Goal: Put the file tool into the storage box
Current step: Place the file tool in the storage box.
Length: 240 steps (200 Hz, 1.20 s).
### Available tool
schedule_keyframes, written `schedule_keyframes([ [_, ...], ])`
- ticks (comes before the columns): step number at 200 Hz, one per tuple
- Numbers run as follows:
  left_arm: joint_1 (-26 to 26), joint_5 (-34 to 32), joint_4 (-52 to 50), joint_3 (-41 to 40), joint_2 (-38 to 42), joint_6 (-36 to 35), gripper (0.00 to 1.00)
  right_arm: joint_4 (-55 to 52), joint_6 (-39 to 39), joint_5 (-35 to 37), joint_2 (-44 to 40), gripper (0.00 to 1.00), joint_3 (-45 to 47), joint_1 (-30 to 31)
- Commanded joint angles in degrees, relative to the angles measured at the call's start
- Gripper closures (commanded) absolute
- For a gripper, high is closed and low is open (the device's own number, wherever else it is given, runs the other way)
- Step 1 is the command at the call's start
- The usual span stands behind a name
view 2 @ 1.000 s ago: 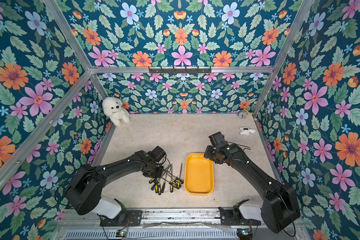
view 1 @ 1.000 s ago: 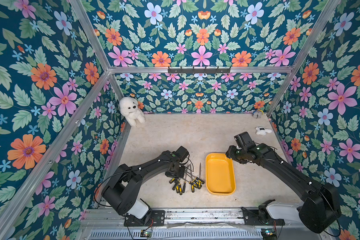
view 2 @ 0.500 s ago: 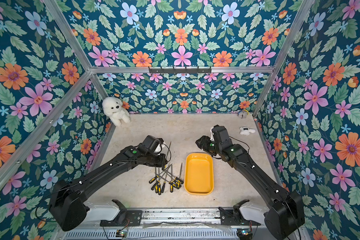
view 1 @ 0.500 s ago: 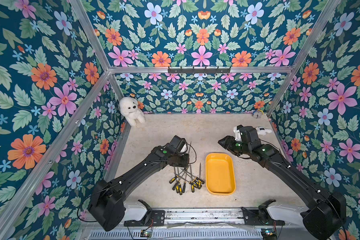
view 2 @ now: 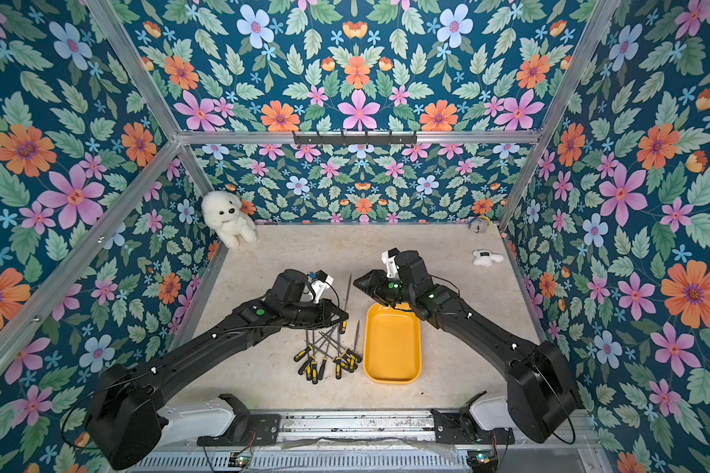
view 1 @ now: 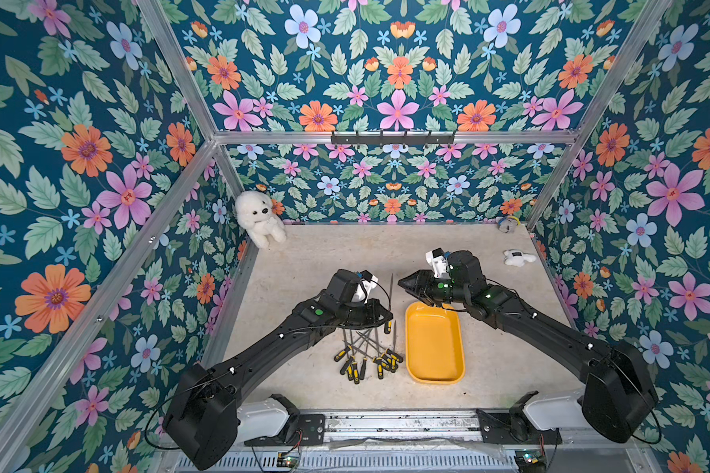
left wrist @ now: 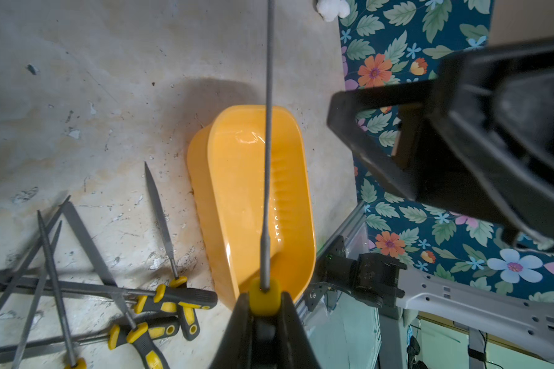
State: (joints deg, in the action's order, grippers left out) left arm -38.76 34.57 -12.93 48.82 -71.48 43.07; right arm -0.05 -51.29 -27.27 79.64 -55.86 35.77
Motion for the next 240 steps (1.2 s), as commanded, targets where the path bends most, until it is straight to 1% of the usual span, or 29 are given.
schedule_keyframes([
  [1, 0.0, 3.4, 5.6, -1.0, 0.6, 2.2, 1.00, 3.5, 0.5, -0.7, 0.8, 0.53, -0.2, 0.3],
  [29, 0.0, 6.8, 12.3, -3.6, 1.1, 5.4, 1.00, 5.0, 1.1, -2.0, 1.8, 0.54, 0.2, 0.4],
  [44, 0.1, 9.0, 17.9, -5.8, 1.4, 8.5, 1.00, 8.1, 0.3, -3.0, 1.9, 0.55, 1.1, 0.4],
  [82, 0.0, 11.5, 30.2, -11.0, 2.3, 15.8, 1.00, 9.8, 0.5, -3.8, 2.4, 0.59, 1.9, 0.4],
  [102, 0.0, 12.0, 32.9, -12.1, 2.5, 17.4, 1.00, 10.3, 0.5, -4.0, 2.7, 0.60, 2.3, 0.4],
  [113, 0.0, 12.1, 33.2, -12.2, 2.6, 17.5, 1.00, 10.9, 0.5, -4.2, 2.8, 0.64, 2.5, 0.4],
  [141, 0.0, 12.8, 34.7, -13.3, 2.5, 18.3, 1.00, 12.1, 0.1, -4.6, 2.7, 0.68, 2.7, 0.4],
  [163, 0.0, 13.0, 35.6, -14.3, 2.6, 18.8, 1.00, 13.3, 0.0, -5.3, 2.8, 0.82, 2.9, 0.3],
  [181, 0.1, 13.0, 37.0, -15.4, 2.5, 19.6, 1.00, 14.9, -0.4, -6.5, 2.7, 0.97, 3.2, 0.4],
  [186, 0.1, 13.1, 37.1, -15.5, 2.4, 19.8, 1.00, 15.1, -0.5, -6.8, 2.6, 1.00, 3.3, 0.3],
  [196, 0.2, 13.0, 37.8, -15.9, 2.2, 20.2, 0.99, 15.5, -0.5, -7.3, 2.5, 1.00, 3.5, 0.4],
  [201, 0.4, 13.0, 38.3, -16.1, 2.1, 20.5, 0.97, 15.5, -0.5, -7.4, 2.3, 1.00, 3.6, 0.4],
  [206, 0.5, 13.0, 38.7, -16.3, 2.1, 20.8, 0.92, 15.4, -0.4, -7.5, 2.1, 1.00, 3.7, 0.4],
  [216, 0.8, 12.9, 38.9, -16.4, 2.0, 21.1, 0.73, 14.5, 0.1, -7.5, 1.8, 1.00, 3.6, 0.2],
  [224, 1.3, 12.8, 38.9, -16.4, 2.3, 21.3, 0.63, 12.4, 1.3, -6.9, 1.5, 1.00, 3.1, 0.2],
  [229, 1.8, 12.8, 38.8, -16.4, 2.5, 21.6, 0.54, 10.1, 2.4, -5.7, 1.1, 1.00, 2.3, 0.1],
  [235, 2.5, 12.7, 38.2, -16.3, 2.9, 21.8, 0.43, 4.5, 4.3, -3.9, 0.8, 1.00, 1.0, -0.1],
  [240, 3.3, 12.6, 37.3, -16.2, 3.4, 21.8, 0.37, -0.5, 6.2, -1.6, 0.6, 1.00, -0.5, -0.2],
])
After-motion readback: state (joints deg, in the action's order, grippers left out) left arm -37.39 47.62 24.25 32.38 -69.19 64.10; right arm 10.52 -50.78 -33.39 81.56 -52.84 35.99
